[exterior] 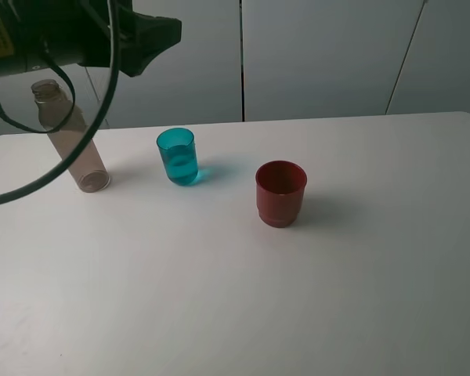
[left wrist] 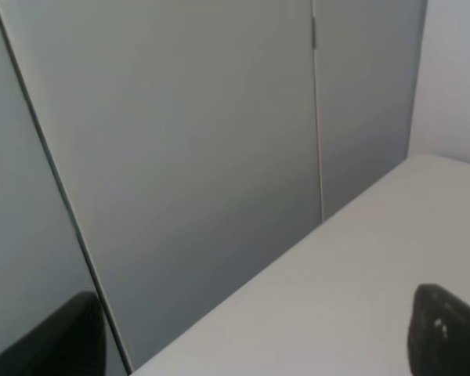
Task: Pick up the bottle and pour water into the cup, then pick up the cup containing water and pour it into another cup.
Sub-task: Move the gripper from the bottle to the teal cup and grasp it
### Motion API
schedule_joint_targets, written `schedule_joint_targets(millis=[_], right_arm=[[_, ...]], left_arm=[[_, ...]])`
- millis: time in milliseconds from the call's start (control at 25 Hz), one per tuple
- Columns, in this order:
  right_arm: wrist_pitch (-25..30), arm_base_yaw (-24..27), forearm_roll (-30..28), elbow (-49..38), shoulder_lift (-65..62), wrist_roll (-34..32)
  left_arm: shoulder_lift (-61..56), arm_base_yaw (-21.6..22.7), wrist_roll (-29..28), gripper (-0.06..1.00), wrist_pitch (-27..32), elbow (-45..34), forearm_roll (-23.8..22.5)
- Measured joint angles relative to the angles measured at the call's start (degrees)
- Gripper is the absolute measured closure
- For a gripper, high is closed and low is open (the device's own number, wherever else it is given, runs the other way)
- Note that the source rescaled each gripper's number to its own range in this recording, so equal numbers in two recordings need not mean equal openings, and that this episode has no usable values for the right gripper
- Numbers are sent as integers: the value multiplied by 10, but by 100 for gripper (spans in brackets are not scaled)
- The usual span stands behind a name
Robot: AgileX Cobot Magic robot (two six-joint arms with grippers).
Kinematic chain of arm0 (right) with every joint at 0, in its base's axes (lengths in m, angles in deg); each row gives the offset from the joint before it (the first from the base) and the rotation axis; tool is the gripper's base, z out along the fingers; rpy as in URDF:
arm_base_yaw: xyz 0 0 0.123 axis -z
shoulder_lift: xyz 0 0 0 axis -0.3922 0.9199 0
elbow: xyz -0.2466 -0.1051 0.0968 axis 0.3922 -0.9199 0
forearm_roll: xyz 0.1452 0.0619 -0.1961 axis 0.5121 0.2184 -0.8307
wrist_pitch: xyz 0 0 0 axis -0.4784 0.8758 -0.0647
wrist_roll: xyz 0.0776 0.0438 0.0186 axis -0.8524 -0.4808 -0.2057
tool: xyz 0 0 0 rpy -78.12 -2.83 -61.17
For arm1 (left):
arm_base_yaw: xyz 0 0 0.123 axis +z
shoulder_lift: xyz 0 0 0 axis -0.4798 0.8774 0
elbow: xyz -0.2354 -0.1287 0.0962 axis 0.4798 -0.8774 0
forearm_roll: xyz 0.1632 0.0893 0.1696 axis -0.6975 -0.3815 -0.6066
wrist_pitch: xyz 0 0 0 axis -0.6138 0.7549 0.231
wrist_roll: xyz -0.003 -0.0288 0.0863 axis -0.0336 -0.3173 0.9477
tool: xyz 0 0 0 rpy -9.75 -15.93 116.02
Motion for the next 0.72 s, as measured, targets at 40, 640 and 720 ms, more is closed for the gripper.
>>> schedule_joint_targets(millis=[40,640,720], right_arm=[[0,0,0,0,0,0],[0,0,0,0,0,-3],[0,0,0,0,0,-3]], left_arm=[[6,-5,0,0,7,0,5],[102,-15,318,0,-74,-145,399],[118,-12,333,0,-109,-167,421]])
